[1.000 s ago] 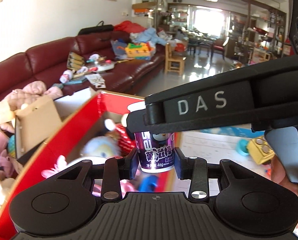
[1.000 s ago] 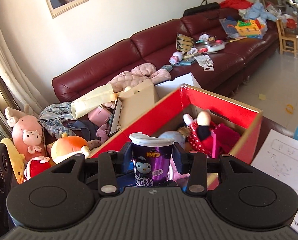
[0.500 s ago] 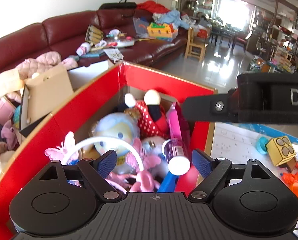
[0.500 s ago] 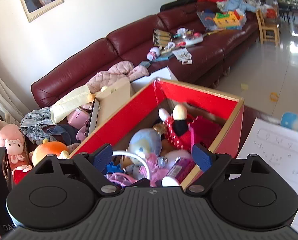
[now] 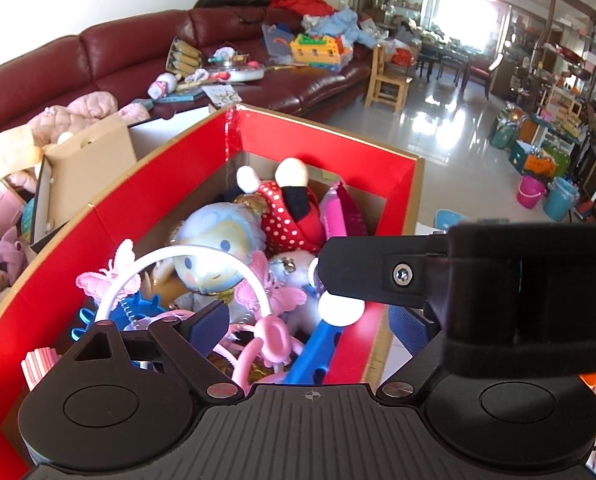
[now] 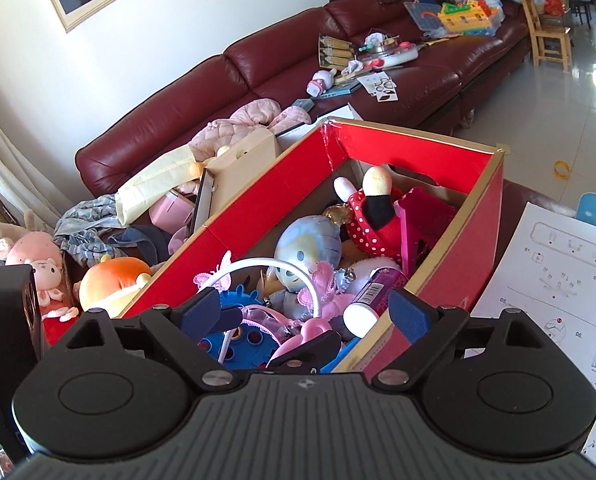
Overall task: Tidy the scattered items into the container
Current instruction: 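Open both grippers to drop the purple cup into the box, then withdraw both grippers back over the sheet toward the orange cup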
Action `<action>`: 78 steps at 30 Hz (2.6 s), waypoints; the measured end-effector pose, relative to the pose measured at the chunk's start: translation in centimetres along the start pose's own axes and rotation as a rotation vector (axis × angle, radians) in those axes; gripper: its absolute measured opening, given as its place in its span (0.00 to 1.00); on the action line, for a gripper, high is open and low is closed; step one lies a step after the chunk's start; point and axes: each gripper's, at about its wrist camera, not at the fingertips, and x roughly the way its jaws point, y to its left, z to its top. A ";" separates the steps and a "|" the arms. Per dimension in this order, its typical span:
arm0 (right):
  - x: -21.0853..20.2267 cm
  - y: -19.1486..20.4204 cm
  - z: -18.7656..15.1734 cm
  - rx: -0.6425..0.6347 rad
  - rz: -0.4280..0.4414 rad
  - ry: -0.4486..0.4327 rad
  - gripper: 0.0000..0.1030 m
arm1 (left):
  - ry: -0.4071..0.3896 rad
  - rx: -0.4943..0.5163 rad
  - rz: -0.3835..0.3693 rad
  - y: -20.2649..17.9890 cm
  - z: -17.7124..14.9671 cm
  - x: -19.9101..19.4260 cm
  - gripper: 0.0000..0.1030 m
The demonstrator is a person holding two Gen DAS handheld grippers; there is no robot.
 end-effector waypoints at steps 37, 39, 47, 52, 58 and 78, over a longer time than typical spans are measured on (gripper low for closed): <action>-14.4 -25.6 -14.2 0.656 -0.353 -0.091 0.94 | 0.159 0.422 -0.210 -22.5 -9.7 5.4 0.95; -14.6 -26.8 -15.3 0.699 -0.368 -0.085 0.94 | 0.178 0.439 -0.218 -23.4 -10.5 6.2 0.95; -15.0 -29.1 -17.2 0.745 -0.392 -0.045 0.94 | 0.231 0.480 -0.226 -24.7 -11.2 8.3 0.95; -15.5 -30.2 -17.4 0.765 -0.400 -0.042 0.94 | 0.248 0.482 -0.241 -25.1 -11.1 9.3 0.95; -16.1 -31.4 -16.8 0.738 -0.441 -0.055 0.94 | 0.272 0.520 -0.266 -26.3 -11.7 11.2 0.95; -13.7 -35.6 -12.9 0.615 -0.476 -0.029 0.97 | 0.229 0.819 -0.537 -36.0 -14.1 17.2 0.95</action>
